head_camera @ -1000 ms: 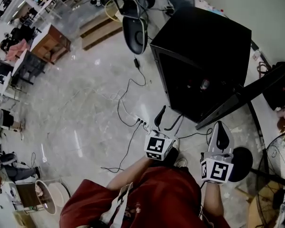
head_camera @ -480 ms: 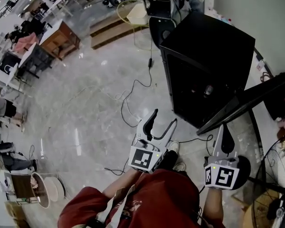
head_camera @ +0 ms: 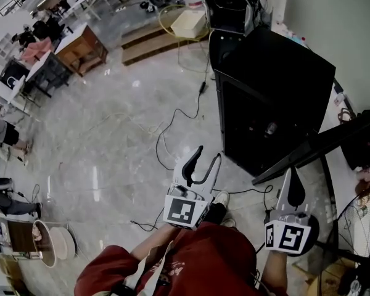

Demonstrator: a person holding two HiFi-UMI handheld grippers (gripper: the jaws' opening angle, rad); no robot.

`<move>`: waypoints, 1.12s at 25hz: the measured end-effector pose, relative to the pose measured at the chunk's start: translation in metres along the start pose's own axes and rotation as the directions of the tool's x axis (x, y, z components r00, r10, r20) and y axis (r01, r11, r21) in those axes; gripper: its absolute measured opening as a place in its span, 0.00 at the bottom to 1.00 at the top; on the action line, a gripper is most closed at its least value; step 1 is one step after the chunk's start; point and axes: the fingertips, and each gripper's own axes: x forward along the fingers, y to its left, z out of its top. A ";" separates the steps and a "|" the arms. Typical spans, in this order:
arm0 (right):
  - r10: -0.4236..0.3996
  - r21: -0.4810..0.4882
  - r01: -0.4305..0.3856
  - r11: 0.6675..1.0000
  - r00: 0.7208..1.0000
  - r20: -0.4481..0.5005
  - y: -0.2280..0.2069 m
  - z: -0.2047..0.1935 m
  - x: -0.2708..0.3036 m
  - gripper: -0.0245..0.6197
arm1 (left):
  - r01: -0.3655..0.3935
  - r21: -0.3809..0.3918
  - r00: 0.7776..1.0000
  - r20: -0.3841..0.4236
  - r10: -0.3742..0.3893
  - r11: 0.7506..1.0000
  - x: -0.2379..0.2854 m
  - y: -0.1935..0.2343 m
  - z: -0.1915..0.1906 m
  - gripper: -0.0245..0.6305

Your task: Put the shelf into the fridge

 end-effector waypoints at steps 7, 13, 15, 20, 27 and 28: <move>0.013 -0.002 -0.013 1.000 1.000 0.011 0.004 0.006 0.011 0.04 | -0.043 0.001 0.999 -0.002 0.043 0.999 0.004 0.011 0.003 0.09; 0.022 -0.005 -0.022 1.000 1.000 0.017 0.006 0.006 0.014 0.04 | -0.013 0.042 1.000 0.024 0.012 0.999 0.005 0.000 0.006 0.04; 0.024 -0.007 -0.024 1.000 1.000 0.019 0.007 0.006 0.014 0.04 | -0.016 0.041 1.000 0.020 0.015 0.999 0.004 0.000 0.004 0.04; 0.038 -0.020 -0.037 0.999 0.999 0.022 0.012 0.006 0.016 0.04 | -0.025 0.037 1.000 0.012 0.025 0.999 0.003 0.003 0.002 0.04; 0.046 -0.019 -0.046 0.999 0.999 0.012 0.014 0.002 0.018 0.04 | -0.033 0.030 0.999 0.008 0.033 0.999 0.005 0.004 0.000 0.04; 0.048 -0.020 -0.048 0.999 0.999 0.011 0.014 0.002 0.019 0.04 | -0.034 0.028 0.999 0.008 0.033 0.999 0.005 0.004 0.000 0.04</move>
